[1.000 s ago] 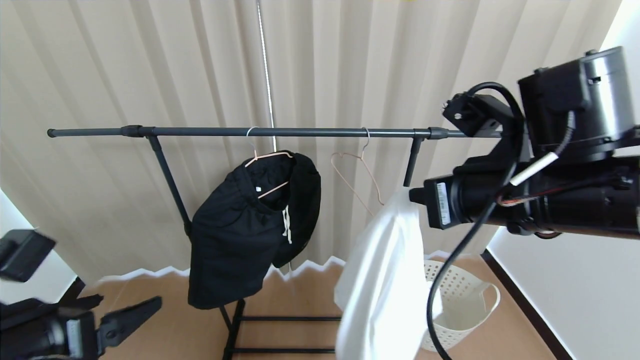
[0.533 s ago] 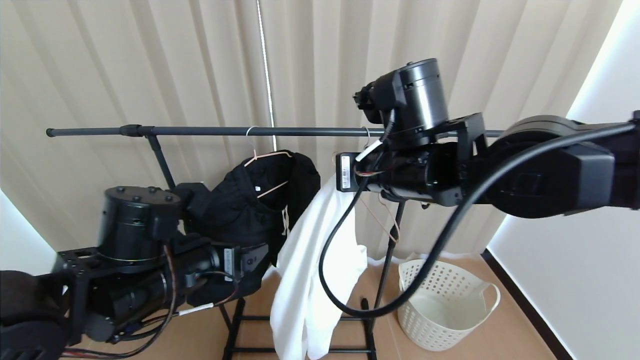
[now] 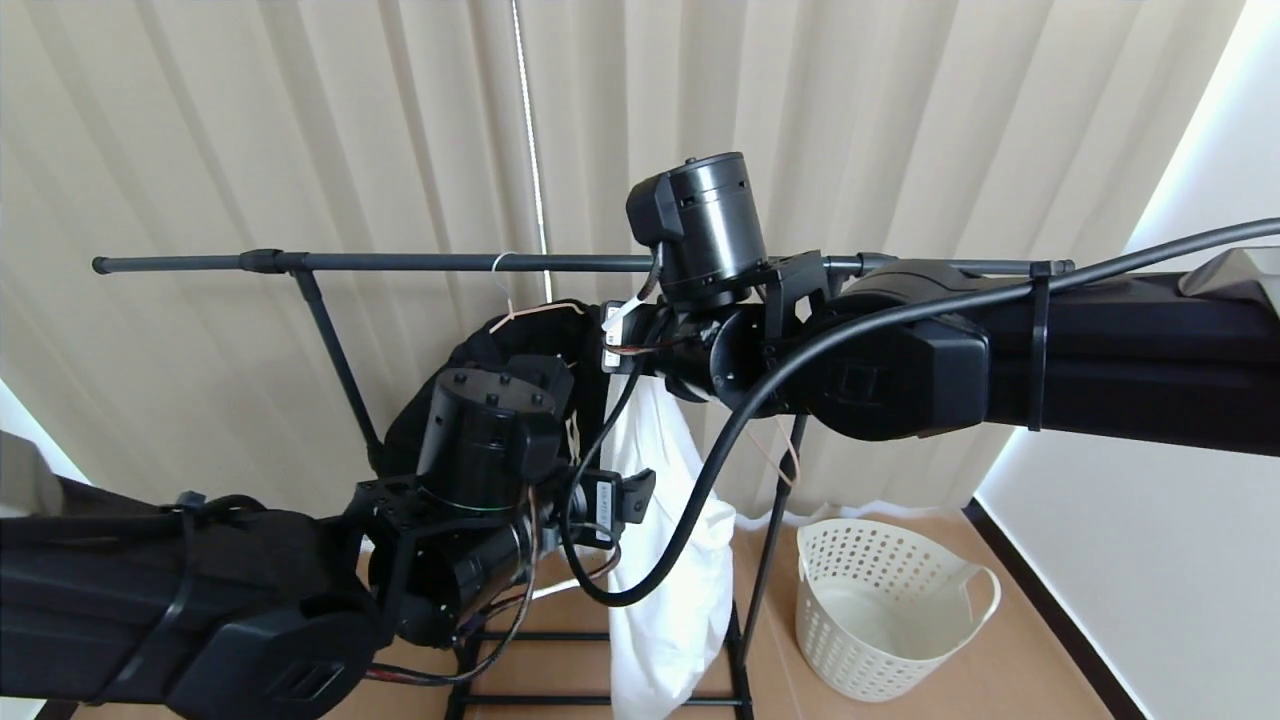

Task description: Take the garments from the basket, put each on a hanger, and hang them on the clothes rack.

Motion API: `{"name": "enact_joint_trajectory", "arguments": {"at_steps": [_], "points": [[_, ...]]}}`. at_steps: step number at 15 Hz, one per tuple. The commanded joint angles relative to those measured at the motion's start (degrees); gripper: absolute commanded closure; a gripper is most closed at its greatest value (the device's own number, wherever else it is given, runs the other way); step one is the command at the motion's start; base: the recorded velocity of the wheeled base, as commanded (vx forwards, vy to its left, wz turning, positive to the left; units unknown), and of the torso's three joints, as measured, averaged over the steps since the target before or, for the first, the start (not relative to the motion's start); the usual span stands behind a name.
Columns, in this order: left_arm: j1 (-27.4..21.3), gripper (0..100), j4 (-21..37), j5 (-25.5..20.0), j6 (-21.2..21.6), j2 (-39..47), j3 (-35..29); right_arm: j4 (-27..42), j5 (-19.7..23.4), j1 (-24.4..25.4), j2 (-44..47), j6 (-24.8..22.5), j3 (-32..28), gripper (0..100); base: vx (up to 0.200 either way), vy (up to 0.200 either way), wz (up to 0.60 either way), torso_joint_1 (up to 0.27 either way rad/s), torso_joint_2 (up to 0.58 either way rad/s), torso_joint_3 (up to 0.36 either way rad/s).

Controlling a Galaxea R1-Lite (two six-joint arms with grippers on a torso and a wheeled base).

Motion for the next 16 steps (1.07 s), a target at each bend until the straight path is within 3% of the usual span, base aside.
{"name": "enact_joint_trajectory", "arguments": {"at_steps": [1,4,11,16], "points": [[-0.86,0,-2.08,1.23,-0.03,3.72,-2.46,0.10,-0.25,0.32,0.14,0.41,0.11,100,0.000,0.000,0.00,0.000,0.00,0.000],[-0.51,0,-2.34,7.47,-0.03,7.50,-6.06,0.46,-2.53,0.32,-0.65,1.37,0.55,100,0.000,0.000,0.00,0.000,0.00,0.000],[2.57,0,-2.78,9.40,-0.12,8.46,-6.94,0.02,-5.00,0.41,-6.10,2.25,7.05,100,0.000,0.000,0.00,0.000,0.00,0.000],[2.57,0,-2.78,9.84,0.14,8.20,-6.59,0.02,-7.10,2.08,-7.51,2.25,7.66,100,0.000,0.000,0.00,0.000,0.00,0.000]]}}
